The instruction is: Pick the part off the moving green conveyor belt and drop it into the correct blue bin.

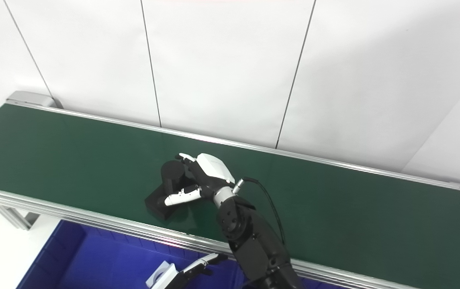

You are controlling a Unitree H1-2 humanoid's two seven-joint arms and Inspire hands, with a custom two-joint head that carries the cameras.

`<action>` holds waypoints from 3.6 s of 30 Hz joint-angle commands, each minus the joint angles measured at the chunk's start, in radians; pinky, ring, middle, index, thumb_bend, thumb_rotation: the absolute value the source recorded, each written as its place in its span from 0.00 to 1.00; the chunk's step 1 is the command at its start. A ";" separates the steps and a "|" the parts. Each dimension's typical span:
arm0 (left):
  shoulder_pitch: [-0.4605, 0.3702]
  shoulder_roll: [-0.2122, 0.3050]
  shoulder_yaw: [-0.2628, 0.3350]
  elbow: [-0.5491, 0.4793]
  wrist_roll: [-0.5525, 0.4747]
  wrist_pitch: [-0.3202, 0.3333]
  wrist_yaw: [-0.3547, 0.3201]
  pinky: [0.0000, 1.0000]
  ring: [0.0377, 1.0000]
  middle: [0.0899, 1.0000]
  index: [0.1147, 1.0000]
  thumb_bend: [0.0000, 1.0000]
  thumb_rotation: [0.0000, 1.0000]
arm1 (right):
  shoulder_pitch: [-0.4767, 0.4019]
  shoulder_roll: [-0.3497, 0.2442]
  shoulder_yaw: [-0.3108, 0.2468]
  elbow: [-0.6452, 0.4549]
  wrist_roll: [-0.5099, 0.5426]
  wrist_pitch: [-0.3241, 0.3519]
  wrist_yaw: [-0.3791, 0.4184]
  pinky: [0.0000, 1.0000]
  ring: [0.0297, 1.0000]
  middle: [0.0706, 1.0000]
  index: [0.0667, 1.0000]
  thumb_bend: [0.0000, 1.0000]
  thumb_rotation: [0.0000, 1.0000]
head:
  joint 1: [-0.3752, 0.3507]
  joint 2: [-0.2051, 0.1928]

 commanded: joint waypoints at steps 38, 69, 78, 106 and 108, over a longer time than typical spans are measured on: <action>-0.002 0.032 0.003 -0.057 -0.055 -0.036 0.014 0.68 0.85 0.91 0.87 0.95 0.38 | 0.182 -0.069 -0.062 -0.308 0.036 -0.228 -0.337 0.35 0.37 0.45 0.54 0.50 0.00 | -0.061 0.035; 0.064 0.010 0.216 -0.295 -0.222 0.137 -0.293 0.94 0.99 0.99 0.96 0.89 0.48 | 0.801 -0.258 -0.382 -1.030 0.161 -0.070 -0.106 0.35 0.38 0.41 0.52 0.51 0.00 | -0.250 0.329; 0.056 0.004 0.264 -0.311 -0.249 0.167 -0.357 0.94 0.98 0.99 0.96 0.89 0.44 | 0.902 -0.310 -0.391 -1.017 0.106 -0.061 -0.077 0.34 0.38 0.41 0.51 0.51 0.00 | -0.271 0.360; 0.077 0.010 0.310 -0.258 -0.233 0.096 -0.403 0.95 0.99 1.00 0.95 0.88 0.44 | 0.975 -0.266 -0.354 -0.840 0.049 -0.016 -0.120 0.70 0.86 0.99 0.95 0.63 0.35 | -0.278 0.186; 0.076 0.012 0.312 -0.248 -0.236 0.089 -0.408 0.94 0.99 1.00 0.95 0.88 0.44 | 0.987 -0.257 -0.347 -0.843 0.043 -0.023 -0.140 0.75 0.91 1.00 0.96 0.63 0.35 | -0.282 0.178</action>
